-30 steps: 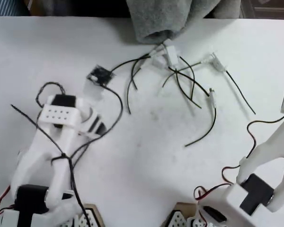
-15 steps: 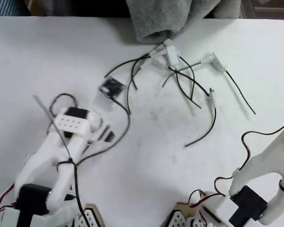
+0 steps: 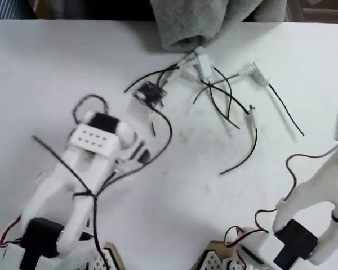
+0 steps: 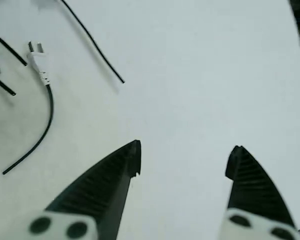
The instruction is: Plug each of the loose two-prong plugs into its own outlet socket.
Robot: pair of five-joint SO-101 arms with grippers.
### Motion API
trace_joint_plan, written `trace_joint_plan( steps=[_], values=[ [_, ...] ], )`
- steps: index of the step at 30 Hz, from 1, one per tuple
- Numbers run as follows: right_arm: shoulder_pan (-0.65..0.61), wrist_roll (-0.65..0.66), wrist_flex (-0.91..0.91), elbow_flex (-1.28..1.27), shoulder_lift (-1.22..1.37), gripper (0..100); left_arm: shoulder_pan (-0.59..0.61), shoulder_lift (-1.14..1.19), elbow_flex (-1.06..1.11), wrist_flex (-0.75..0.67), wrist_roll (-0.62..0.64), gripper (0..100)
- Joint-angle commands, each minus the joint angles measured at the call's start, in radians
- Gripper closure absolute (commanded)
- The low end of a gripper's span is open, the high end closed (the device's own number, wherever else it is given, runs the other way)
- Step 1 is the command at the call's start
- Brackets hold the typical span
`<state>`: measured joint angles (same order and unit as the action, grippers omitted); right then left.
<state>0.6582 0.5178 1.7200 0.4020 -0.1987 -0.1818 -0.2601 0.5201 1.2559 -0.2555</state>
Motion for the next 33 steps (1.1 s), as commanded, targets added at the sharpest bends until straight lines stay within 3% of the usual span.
trace_joint_plan(
  steps=[1,5,8,12,18,24,30,33],
  values=[
    [-0.102,-0.118,-0.001,-0.092,-0.012,72.9,0.166,-0.094,-0.120,0.087,0.005,76],
    [-0.226,-0.181,-0.001,-0.164,-0.012,72.9,0.334,-0.191,-0.101,0.055,0.005,76],
    [-0.317,-0.187,-0.001,-0.206,-0.012,72.9,0.395,-0.243,-0.006,-0.035,0.014,76],
    [-0.401,-0.270,-0.002,-0.282,-0.001,72.9,0.463,-0.274,0.201,-0.221,0.083,76],
    [-0.558,-0.287,-0.016,-0.356,-0.001,72.9,0.588,-0.275,0.460,-0.531,0.199,76],
    [-0.555,-0.290,-0.142,-0.440,0.013,73.0,0.601,-0.268,0.474,-0.555,0.273,76],
    [-0.559,-0.388,-0.259,-0.486,0.182,73.0,0.601,-0.268,0.480,-0.601,0.288,76],
    [-0.628,-0.324,-0.283,-0.457,0.271,73.0,0.599,-0.268,0.480,-0.605,0.288,76]
  ],
)
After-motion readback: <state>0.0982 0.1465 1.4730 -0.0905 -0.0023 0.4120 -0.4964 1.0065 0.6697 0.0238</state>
